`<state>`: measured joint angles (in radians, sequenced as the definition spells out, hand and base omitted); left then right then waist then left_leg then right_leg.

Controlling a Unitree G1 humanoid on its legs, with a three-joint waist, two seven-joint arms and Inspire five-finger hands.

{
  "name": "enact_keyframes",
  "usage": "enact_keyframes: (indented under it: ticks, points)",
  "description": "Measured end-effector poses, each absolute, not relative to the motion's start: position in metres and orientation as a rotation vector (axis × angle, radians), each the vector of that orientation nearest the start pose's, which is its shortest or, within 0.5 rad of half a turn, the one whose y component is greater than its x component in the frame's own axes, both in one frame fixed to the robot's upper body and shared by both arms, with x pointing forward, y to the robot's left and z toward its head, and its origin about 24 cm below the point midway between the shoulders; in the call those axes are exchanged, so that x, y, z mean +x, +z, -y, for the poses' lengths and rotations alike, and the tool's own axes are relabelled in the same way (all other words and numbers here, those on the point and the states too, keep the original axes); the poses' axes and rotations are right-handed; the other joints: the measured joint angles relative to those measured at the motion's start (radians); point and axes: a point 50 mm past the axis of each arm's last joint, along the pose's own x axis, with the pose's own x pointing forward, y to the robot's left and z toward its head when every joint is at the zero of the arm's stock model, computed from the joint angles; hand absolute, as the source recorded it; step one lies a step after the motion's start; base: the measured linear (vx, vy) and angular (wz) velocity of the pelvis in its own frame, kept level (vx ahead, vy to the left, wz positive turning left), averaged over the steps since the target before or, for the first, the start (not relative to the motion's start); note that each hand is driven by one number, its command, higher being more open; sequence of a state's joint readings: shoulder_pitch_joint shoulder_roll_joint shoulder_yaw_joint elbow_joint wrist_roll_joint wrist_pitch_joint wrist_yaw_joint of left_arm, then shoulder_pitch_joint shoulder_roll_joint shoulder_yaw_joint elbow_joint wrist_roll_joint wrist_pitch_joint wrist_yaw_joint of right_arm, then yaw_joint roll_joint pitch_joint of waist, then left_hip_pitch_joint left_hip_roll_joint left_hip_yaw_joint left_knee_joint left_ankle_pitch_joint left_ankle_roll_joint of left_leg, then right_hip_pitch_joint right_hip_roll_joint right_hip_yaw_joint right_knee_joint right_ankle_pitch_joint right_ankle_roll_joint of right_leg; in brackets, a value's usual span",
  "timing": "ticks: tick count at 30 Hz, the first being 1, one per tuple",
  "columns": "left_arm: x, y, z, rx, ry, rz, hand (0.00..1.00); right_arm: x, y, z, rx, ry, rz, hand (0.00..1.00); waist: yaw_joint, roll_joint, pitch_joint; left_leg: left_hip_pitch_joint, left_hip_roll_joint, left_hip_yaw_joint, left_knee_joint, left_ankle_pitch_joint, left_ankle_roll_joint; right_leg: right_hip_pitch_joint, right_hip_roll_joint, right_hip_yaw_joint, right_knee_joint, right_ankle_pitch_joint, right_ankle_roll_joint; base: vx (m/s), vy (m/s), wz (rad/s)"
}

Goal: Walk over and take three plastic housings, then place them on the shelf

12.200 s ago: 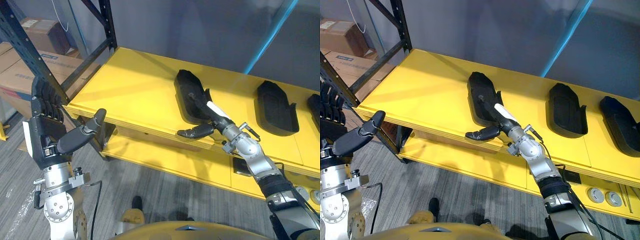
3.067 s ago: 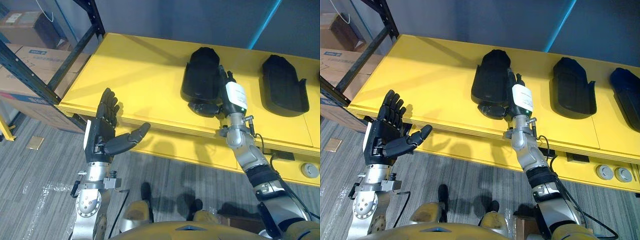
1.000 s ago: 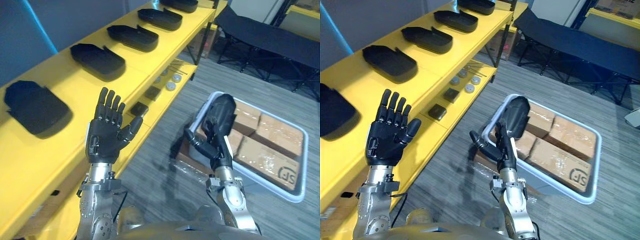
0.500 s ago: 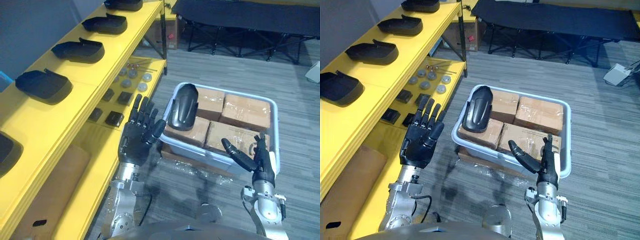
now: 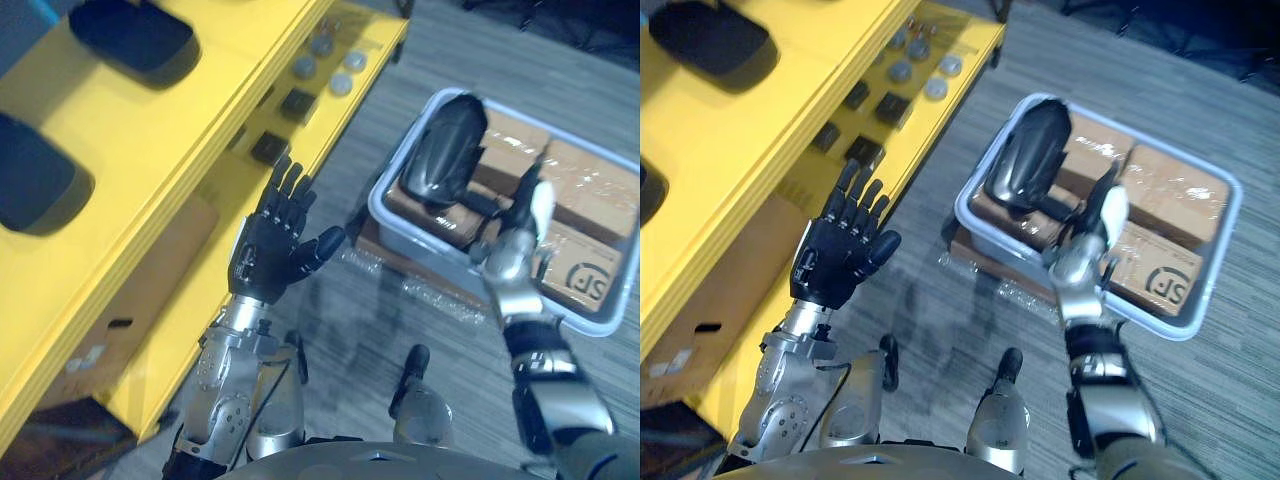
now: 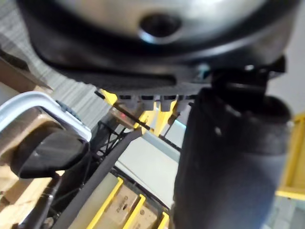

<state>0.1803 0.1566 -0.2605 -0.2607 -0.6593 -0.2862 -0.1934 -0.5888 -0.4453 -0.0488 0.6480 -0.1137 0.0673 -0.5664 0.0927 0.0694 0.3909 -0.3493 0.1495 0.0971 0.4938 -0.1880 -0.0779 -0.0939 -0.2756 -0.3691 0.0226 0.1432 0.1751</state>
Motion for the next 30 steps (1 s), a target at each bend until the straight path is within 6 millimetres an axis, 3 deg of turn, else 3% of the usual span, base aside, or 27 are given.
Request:
enact_keyframes:
  ticks: [5, 9, 15, 19, 21, 22, 30]
  points:
    - [0.212, 0.075, -0.124, -0.562, -0.312, 0.266, 1.0, 0.356, 0.147, 0.301, -0.52, -0.858, 0.065, 1.0, 0.048, 0.007, 0.021, -0.069, -0.007, -0.038, 0.039, 0.005, 0.005, -0.022, 0.003, -0.033, -0.009, 0.012, 0.0, -0.03, 0.037, 0.18]
    - [0.213, 0.056, -0.126, -0.589, -0.262, 0.186, 1.0, 0.357, 0.167, 0.327, -0.502, -0.943, 0.011, 1.0, 0.079, 0.035, 0.059, -0.09, -0.016, -0.065, 0.056, 0.007, 0.008, -0.026, 0.0, -0.051, 0.004, 0.012, -0.001, -0.03, 0.029, 0.13]
    - [0.214, 0.044, -0.125, -0.604, -0.246, 0.132, 1.0, 0.348, 0.183, 0.363, -0.451, -1.075, -0.131, 1.0, 0.116, 0.084, 0.1, -0.156, -0.015, -0.091, 0.099, 0.004, 0.012, -0.076, 0.0, -0.067, 0.044, 0.008, -0.004, -0.09, 0.036, 0.06]
    - [0.213, 0.031, -0.123, -0.609, -0.217, 0.069, 1.0, 0.337, 0.176, 0.38, -0.369, -1.155, -0.27, 1.0, 0.136, 0.099, 0.106, -0.199, -0.014, -0.099, 0.126, 0.005, 0.014, -0.112, -0.002, -0.067, 0.064, 0.009, -0.003, -0.1, 0.043, 0.01]
    - [0.214, 0.026, -0.119, -0.623, -0.221, 0.042, 1.0, 0.329, 0.18, 0.391, -0.336, -1.202, -0.305, 1.0, 0.148, 0.118, 0.114, -0.211, -0.015, -0.101, 0.135, 0.003, 0.017, -0.121, -0.004, -0.067, 0.068, 0.009, -0.003, -0.11, 0.034, -0.01]
    - [0.212, 0.024, -0.117, -0.639, -0.22, 0.029, 1.0, 0.324, 0.185, 0.398, -0.337, -1.226, -0.305, 0.0, 0.156, 0.126, 0.112, -0.227, -0.017, -0.101, 0.139, 0.003, 0.02, -0.139, -0.008, -0.067, 0.075, 0.009, -0.003, -0.1, 0.035, -0.06]
    - [0.219, 0.019, -0.115, -0.688, -0.157, 0.015, 1.0, 0.295, 0.199, 0.434, -0.398, -1.298, -0.367, 0.0, 0.19, 0.136, 0.106, -0.307, -0.027, -0.105, 0.164, 0.01, 0.03, -0.214, -0.024, -0.071, 0.107, 0.009, -0.002, -0.07, 0.011, 0.02]
